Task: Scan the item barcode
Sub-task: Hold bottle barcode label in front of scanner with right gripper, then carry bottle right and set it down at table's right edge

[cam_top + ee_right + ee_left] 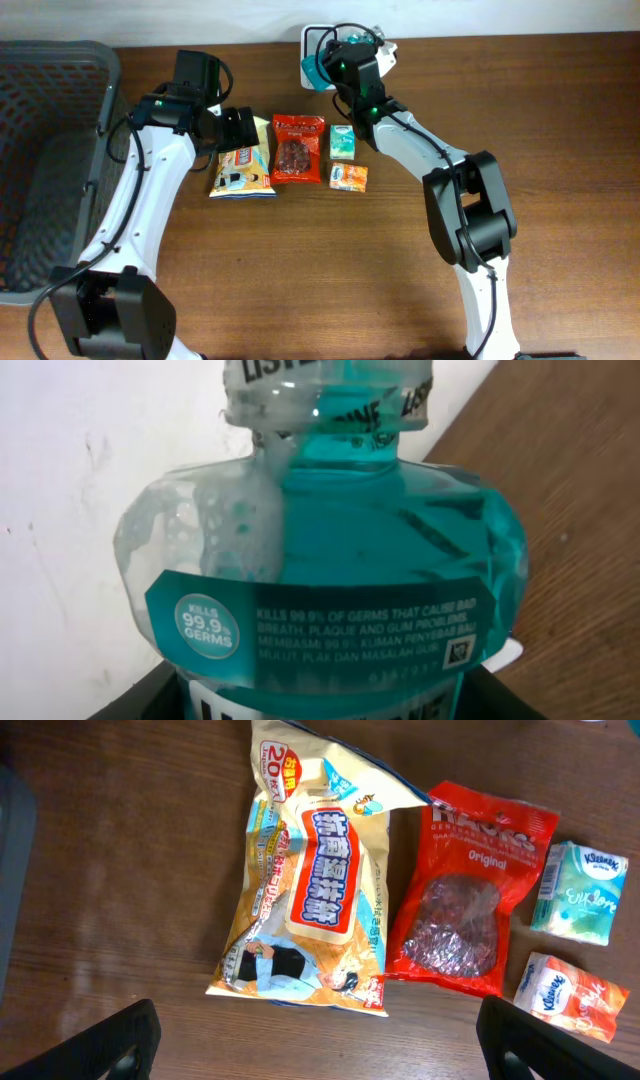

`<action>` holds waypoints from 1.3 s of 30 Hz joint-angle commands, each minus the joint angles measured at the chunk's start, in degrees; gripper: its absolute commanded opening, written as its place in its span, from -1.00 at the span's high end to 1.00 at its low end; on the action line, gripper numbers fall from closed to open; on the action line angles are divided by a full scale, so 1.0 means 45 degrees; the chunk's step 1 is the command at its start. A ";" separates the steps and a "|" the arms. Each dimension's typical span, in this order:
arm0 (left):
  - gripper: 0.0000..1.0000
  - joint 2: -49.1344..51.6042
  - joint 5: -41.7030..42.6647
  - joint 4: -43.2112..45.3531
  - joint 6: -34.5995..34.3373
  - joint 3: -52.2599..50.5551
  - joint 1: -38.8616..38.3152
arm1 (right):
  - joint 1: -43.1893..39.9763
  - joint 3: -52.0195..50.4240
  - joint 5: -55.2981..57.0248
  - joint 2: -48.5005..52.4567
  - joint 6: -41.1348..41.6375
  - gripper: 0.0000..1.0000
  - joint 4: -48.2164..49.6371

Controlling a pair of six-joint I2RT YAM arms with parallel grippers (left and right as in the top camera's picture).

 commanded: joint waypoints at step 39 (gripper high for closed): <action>-0.98 0.0063 -0.0092 -0.0019 -0.0131 -0.0024 0.0019 | -0.9515 0.3852 -0.0335 -0.2103 -0.9403 0.43 -1.2682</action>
